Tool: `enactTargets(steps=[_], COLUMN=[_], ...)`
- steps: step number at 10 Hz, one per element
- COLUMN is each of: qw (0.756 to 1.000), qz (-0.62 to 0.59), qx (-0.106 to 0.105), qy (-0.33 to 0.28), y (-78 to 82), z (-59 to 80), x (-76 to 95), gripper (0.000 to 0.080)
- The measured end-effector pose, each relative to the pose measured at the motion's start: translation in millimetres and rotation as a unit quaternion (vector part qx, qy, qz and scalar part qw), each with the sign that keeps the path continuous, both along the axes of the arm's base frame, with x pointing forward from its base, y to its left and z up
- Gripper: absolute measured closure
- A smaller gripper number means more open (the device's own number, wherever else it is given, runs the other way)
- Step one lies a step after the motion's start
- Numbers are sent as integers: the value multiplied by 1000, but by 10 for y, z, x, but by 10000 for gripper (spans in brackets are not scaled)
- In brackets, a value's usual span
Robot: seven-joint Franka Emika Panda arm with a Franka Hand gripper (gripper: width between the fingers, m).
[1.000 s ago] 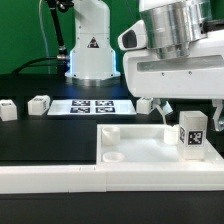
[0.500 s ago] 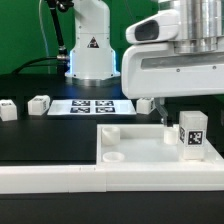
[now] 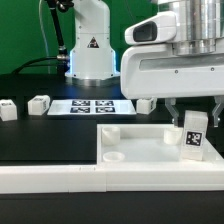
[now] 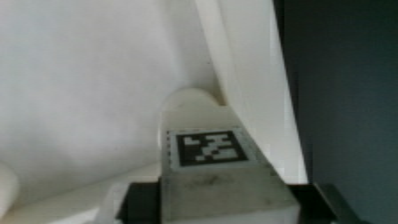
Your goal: Assemble square table
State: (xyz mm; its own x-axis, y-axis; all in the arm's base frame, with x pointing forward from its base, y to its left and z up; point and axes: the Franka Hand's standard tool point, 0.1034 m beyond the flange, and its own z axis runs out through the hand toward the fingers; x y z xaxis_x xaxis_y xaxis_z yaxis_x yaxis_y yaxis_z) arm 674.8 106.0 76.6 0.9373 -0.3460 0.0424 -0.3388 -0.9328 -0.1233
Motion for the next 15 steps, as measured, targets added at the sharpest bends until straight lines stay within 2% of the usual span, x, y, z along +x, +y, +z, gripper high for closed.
enactTargets(steps=[2,4,5,6,7,8,9,10,11,12,13,14,15], qw=[995,970,944,896,862,841,832,810,799,805,825,873,912], qz=[-96,-243,-325,-435,-496,-529,-542,-573,-588,-581,-552,-477,-399], qx=[6,17,34,63,79,85,87,89,89,88,86,77,73], qy=[11,26,45,61,70,75,78,86,88,87,82,74,65], y=[-44,-32,-27,-37,-33,-13,3,32,47,36,34,17,-4], z=[15,0,-11,-26,-27,-31,-30,-29,-29,-31,-34,-43,-29], x=[13,-2,-18,-3,-7,-9,-11,-20,-23,-22,-25,-38,-30], gripper=[501,502,505,505,506,506,506,506,506,506,506,328,213])
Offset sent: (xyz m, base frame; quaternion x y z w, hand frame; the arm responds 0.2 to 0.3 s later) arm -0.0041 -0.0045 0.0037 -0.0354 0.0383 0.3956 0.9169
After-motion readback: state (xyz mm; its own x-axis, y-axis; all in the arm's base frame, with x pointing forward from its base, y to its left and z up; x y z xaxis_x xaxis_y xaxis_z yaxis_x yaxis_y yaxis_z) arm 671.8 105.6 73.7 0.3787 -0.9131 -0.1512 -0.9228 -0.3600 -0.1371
